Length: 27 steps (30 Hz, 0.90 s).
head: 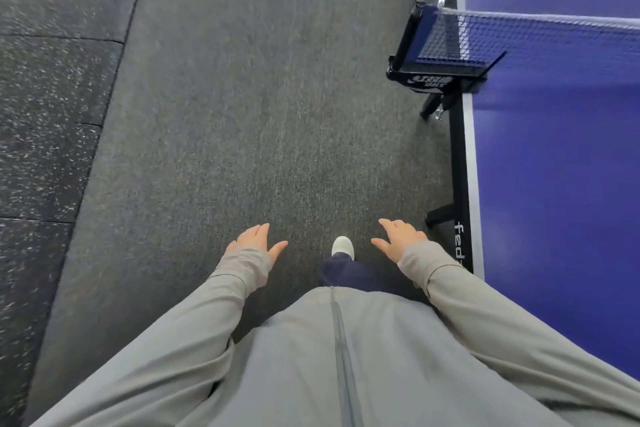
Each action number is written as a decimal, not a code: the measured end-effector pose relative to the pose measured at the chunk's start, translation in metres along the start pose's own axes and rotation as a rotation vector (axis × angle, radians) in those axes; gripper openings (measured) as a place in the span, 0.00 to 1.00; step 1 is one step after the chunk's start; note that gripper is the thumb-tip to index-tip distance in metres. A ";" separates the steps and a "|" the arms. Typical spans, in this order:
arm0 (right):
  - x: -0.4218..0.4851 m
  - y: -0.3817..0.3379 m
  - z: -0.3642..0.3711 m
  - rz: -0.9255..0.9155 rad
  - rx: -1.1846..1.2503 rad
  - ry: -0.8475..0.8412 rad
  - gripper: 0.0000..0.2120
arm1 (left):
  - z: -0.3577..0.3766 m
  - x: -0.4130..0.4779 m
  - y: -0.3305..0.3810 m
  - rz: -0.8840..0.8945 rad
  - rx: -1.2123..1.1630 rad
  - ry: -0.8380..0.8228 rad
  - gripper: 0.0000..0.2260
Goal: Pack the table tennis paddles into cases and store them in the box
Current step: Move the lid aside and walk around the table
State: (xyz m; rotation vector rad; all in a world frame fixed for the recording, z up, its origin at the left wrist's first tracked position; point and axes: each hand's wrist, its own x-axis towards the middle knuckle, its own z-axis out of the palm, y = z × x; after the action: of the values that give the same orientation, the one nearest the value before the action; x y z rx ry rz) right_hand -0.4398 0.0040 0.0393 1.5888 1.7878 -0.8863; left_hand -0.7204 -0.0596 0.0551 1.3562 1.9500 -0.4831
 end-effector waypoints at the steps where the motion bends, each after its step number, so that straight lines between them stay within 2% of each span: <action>1: 0.008 0.002 -0.012 0.001 0.006 -0.001 0.28 | -0.013 0.012 0.011 0.020 0.004 0.018 0.30; 5: 0.041 0.006 -0.057 0.022 -0.018 -0.020 0.27 | -0.064 0.058 0.050 0.073 -0.012 0.066 0.29; 10: 0.085 -0.032 -0.106 0.020 -0.054 -0.077 0.27 | -0.104 0.103 0.064 0.105 0.034 0.016 0.29; 16: 0.163 -0.111 -0.177 -0.058 -0.046 -0.068 0.28 | -0.166 0.184 0.012 0.061 0.009 0.006 0.23; 22: 0.223 -0.179 -0.262 -0.071 -0.133 -0.008 0.28 | -0.263 0.273 -0.056 0.007 0.050 -0.008 0.28; 27: 0.267 -0.226 -0.332 -0.104 -0.123 0.081 0.28 | -0.343 0.339 -0.063 0.044 0.091 -0.013 0.29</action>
State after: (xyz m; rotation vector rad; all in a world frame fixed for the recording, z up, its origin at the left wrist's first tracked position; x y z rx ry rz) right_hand -0.6948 0.4137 0.0541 1.4849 1.9578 -0.7524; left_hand -0.9625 0.3621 0.0388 1.4457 1.9042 -0.5640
